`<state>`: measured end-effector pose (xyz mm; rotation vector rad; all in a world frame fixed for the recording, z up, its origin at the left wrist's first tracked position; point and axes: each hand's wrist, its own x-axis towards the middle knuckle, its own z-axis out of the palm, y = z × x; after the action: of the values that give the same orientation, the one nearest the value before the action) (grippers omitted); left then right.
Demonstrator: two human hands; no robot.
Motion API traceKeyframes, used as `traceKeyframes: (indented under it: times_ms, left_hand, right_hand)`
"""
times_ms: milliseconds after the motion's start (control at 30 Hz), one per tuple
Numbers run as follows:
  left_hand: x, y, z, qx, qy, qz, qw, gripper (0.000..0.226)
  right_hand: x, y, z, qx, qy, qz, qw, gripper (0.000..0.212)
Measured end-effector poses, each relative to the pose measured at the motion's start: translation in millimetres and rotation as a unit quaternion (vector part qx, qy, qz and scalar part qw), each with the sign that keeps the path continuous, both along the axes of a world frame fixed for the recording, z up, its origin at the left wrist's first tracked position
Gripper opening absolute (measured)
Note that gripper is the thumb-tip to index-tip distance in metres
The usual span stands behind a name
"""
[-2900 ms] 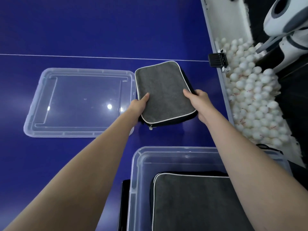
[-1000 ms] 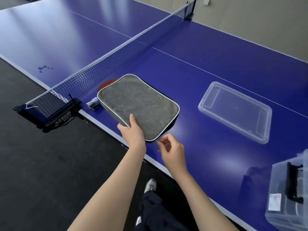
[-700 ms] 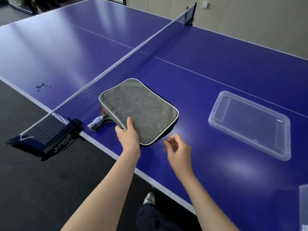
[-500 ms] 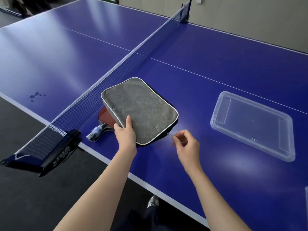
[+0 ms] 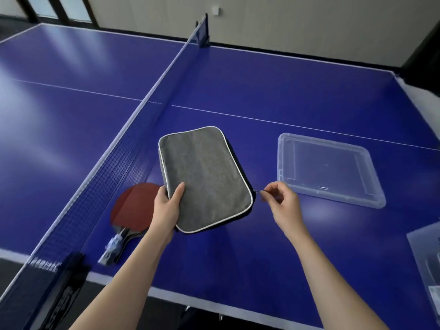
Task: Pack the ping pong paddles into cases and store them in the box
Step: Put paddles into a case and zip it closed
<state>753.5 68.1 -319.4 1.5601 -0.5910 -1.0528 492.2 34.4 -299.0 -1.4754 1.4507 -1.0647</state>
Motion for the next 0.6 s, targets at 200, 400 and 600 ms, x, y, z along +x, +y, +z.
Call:
traceKeyframes:
  times_ms: [200,400,600]
  left_hand:
    - [11,-12,7,-0.013,-0.021,-0.130,0.991,0.026]
    - [17,-8,11,-0.047,-0.082,-0.216,0.972,0.027]
    - [30,1,7,-0.046,-0.105,-0.318,0.941,0.039]
  right_hand:
    - [0,-16,15,-0.009,0.005,-0.022,1.000,0.012]
    - [-7,-19,20,-0.014,-0.016,-0.035,0.999,0.009]
    - [-25,-30,24,-0.017,-0.032,-0.063,0.997,0.016]
